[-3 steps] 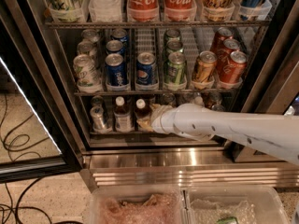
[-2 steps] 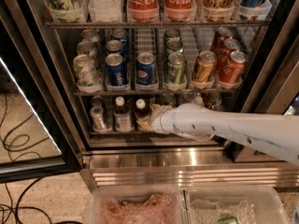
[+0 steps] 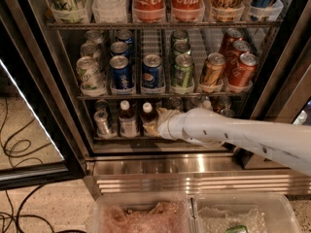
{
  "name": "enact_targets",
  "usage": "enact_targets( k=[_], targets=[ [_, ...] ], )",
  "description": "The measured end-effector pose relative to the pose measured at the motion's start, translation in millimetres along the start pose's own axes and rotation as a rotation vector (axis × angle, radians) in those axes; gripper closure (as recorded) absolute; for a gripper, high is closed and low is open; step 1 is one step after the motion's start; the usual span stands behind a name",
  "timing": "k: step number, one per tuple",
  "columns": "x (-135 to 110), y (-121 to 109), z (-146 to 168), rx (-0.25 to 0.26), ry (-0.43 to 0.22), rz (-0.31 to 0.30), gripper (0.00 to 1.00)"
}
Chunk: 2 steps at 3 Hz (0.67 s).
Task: Pick blue plastic bottle from bottom shelf of fridge
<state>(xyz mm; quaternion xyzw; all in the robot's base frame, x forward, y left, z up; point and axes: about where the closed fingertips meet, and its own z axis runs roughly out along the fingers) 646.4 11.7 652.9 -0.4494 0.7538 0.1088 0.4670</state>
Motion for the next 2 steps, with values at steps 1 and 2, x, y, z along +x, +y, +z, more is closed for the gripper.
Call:
enact_targets(
  k=[1, 2],
  targets=[
    [-2, 0, -2, -0.004, -0.015, 0.002, 1.00],
    [-12, -3, -14, 0.002, -0.072, 0.015, 1.00]
  ],
)
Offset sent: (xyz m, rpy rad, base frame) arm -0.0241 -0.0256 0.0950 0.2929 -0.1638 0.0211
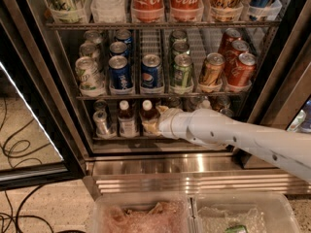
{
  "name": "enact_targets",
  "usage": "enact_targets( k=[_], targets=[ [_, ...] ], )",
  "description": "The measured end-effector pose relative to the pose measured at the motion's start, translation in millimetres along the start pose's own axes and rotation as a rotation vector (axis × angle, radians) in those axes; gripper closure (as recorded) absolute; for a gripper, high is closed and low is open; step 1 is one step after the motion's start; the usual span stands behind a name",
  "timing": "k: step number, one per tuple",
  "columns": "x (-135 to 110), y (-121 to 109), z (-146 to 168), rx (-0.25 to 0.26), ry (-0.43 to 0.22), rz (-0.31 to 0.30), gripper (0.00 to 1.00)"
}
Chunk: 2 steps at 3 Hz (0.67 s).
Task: Pick blue plastic bottle from bottom shelf of fridge
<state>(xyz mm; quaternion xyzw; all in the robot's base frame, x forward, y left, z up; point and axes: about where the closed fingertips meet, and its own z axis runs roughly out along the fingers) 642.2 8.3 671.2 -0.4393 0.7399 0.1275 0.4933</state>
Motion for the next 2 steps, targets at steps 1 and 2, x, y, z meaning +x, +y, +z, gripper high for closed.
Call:
enact_targets(
  k=[1, 2],
  targets=[
    [-11, -13, -23, 0.029, -0.109, 0.040, 1.00],
    [-24, -14, -34, 0.039, -0.173, 0.061, 1.00]
  ],
)
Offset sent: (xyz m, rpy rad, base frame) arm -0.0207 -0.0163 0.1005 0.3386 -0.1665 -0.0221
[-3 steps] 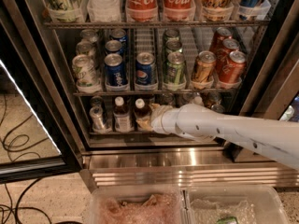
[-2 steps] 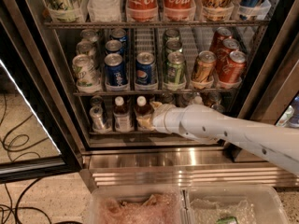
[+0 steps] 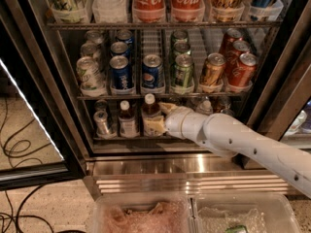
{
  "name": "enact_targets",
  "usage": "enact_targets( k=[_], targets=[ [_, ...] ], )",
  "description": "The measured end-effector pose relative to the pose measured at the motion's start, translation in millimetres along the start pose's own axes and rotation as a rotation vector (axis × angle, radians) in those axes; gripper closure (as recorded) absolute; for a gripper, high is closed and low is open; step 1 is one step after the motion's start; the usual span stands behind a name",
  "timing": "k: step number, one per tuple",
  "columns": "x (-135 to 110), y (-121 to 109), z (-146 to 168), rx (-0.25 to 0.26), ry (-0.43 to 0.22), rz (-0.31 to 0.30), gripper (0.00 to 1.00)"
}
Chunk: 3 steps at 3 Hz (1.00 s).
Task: Pick blue plastic bottle from bottom shelf of fridge
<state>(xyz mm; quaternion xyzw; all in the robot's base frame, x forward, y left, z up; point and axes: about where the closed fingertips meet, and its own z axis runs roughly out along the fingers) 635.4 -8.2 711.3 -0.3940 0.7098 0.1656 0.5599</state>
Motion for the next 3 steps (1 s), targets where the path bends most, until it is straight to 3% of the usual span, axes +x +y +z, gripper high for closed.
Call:
enact_targets(
  k=[1, 2, 3],
  targets=[
    [-6, 0, -15, -0.038, -0.053, 0.000, 1.00],
    [-6, 11, -15, -0.079, -0.050, -0.001, 1.00],
    [-6, 11, -15, -0.079, -0.050, -0.001, 1.00]
  ],
)
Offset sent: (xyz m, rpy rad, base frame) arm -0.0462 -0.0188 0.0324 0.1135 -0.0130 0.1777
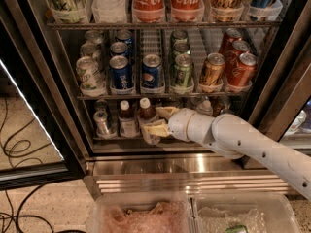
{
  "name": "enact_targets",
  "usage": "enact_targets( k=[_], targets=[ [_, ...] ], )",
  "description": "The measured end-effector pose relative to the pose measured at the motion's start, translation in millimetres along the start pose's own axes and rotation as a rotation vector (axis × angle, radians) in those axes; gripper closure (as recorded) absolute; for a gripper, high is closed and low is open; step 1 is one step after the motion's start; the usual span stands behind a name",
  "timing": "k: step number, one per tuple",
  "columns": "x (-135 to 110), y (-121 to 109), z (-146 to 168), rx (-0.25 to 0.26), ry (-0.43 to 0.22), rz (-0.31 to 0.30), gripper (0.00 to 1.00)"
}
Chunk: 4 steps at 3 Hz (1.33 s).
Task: Pick blue plastic bottle from bottom shelf of fridge
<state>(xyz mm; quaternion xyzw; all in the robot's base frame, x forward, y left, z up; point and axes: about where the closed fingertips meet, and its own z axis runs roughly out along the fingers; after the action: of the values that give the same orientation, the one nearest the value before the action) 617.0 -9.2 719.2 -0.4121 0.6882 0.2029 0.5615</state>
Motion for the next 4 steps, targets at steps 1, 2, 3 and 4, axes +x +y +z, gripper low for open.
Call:
enact_targets(
  k=[1, 2, 3, 4],
  targets=[
    [-4, 16, -14, -0.072, 0.023, -0.015, 1.00],
    [-12, 55, -53, -0.158, 0.066, -0.041, 1.00],
    [-1, 82, -82, -0.149, 0.090, -0.007, 1.00],
    [21, 86, -108, -0.117, 0.118, 0.025, 1.00]
  ],
)
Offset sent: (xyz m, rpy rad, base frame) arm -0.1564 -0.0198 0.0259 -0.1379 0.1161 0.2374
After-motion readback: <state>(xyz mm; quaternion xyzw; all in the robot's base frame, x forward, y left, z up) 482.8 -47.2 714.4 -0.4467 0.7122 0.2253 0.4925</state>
